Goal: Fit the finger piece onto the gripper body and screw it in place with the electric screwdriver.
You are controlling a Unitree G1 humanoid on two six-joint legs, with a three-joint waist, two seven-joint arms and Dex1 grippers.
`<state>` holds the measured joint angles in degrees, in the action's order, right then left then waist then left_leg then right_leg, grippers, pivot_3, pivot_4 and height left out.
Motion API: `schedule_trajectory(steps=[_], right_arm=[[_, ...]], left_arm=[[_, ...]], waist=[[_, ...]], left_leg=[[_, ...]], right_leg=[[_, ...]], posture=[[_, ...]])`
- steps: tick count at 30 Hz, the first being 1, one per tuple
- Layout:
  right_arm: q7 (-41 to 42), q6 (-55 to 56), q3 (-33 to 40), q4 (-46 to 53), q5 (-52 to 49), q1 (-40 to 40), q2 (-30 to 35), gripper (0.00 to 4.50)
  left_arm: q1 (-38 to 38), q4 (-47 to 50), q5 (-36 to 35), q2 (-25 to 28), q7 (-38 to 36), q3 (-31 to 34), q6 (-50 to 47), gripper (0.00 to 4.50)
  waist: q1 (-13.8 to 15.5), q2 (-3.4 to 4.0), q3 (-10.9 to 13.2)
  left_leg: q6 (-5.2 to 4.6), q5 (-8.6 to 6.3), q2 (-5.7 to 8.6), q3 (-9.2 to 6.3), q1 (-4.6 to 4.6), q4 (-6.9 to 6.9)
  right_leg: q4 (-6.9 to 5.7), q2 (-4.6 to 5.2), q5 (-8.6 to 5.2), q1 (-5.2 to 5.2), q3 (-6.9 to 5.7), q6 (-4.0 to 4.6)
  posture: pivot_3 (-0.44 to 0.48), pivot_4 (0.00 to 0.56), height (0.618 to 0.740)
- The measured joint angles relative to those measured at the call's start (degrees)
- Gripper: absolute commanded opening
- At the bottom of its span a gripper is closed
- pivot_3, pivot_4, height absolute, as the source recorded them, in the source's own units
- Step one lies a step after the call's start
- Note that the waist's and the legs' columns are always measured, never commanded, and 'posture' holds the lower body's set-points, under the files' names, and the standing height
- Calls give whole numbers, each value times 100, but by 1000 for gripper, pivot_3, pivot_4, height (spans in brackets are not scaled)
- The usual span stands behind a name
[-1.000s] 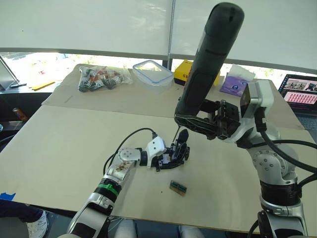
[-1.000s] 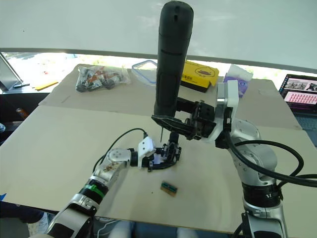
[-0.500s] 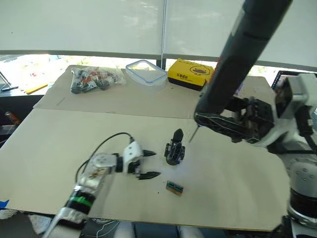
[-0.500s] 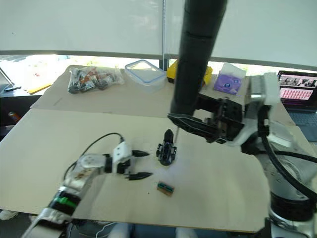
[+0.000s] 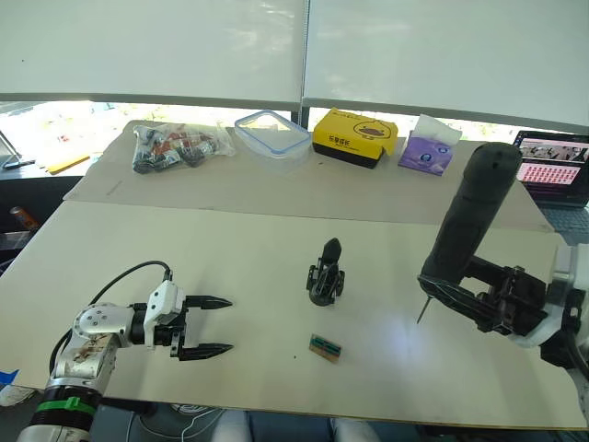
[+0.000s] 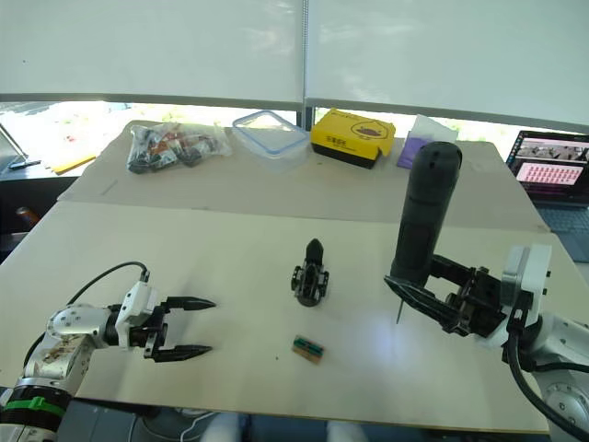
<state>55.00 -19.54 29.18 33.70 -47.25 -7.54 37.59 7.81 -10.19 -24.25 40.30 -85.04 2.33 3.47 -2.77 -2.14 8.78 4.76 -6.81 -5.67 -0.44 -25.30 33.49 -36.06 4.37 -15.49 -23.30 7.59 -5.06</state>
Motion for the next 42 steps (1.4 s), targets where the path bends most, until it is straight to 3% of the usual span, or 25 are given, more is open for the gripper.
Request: schedule_trajectory(steps=[10, 24, 30, 42], right_arm=[[-520, 324, -1132, 360, 226, 520, -716, 1924], [-443, 626, -2627, 343, 851, 893, -1127, 1924], [-219, 910, -2929, 171, 1107, 744, -1183, 1924], [48, 1368, -3099, -195, 1372, 594, -1222, 1924]], left_arm=[[33, 927, 366, -218, 525, -670, -292, 4446], [611, 975, 1317, -1175, 1380, -2015, -525, 4446], [860, 942, 1517, -1462, 1618, -2327, -792, 4446], [936, 891, 1704, -1450, 1744, -2428, -724, 4446]], waist=[[29, -3, 6], [38, -4, 8], [51, -4, 8], [47, -3, 7]], left_leg=[[-2, 2, 0, -1, -2, 1], [-11, 7, 0, -1, -7, 21], [-28, 18, 0, -2, -10, 22], [-28, 17, 0, -3, -6, 25]], right_leg=[[2, 0, -1, 1, -2, -1], [-1, -3, 1, 7, -2, -5], [-3, -4, 2, 6, -2, -7], [-4, -4, 2, 10, -2, -8]], posture=[[0, 150, 740], [0, 150, 740], [0, 150, 740], [0, 150, 740]])
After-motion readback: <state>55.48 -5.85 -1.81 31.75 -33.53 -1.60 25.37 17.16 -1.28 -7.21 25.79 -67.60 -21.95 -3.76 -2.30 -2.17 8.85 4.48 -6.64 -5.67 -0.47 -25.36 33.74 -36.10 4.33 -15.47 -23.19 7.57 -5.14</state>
